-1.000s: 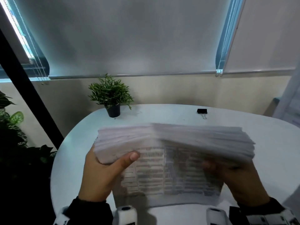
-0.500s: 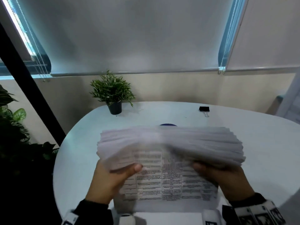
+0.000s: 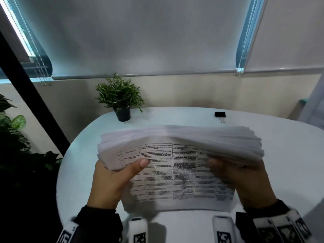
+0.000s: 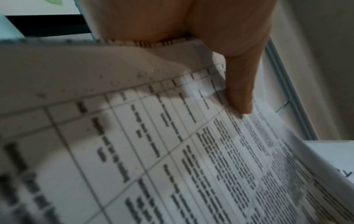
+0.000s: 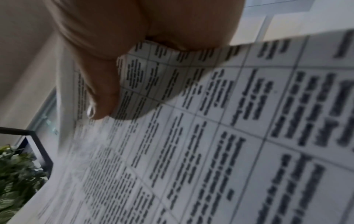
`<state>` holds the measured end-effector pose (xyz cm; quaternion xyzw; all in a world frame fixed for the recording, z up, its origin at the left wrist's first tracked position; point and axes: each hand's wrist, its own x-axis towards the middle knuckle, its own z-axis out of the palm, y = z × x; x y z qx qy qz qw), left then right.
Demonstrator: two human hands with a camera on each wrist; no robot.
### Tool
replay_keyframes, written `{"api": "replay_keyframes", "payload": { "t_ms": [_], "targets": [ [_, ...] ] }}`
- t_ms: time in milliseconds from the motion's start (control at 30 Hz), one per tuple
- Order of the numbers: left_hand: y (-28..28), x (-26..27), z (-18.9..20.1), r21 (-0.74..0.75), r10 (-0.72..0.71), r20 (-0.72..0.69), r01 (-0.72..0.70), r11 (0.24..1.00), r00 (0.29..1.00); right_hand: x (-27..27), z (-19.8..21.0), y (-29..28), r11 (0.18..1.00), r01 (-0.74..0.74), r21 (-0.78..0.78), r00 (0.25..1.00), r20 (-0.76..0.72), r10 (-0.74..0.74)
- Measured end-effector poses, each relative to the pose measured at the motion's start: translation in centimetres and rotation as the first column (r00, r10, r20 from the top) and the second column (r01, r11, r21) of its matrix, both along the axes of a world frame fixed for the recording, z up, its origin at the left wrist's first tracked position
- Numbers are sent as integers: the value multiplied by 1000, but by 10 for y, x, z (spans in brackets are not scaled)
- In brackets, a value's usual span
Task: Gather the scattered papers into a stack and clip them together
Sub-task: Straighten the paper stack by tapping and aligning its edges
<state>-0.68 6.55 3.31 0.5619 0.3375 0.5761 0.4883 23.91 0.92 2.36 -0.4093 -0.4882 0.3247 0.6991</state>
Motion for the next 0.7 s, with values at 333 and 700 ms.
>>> {"api": "replay_keyframes", "payload": {
  "t_ms": [333,700],
  "targets": [
    [-3,3,-6,-13,91,-16,-91,996,996,-6,-10,-1,999,-6,-51,999,-42,4],
    [-20,21,79,599,244,-531,156,785,812,-10,67,-30,942,217,258,482,811,-333]
  ]
}}
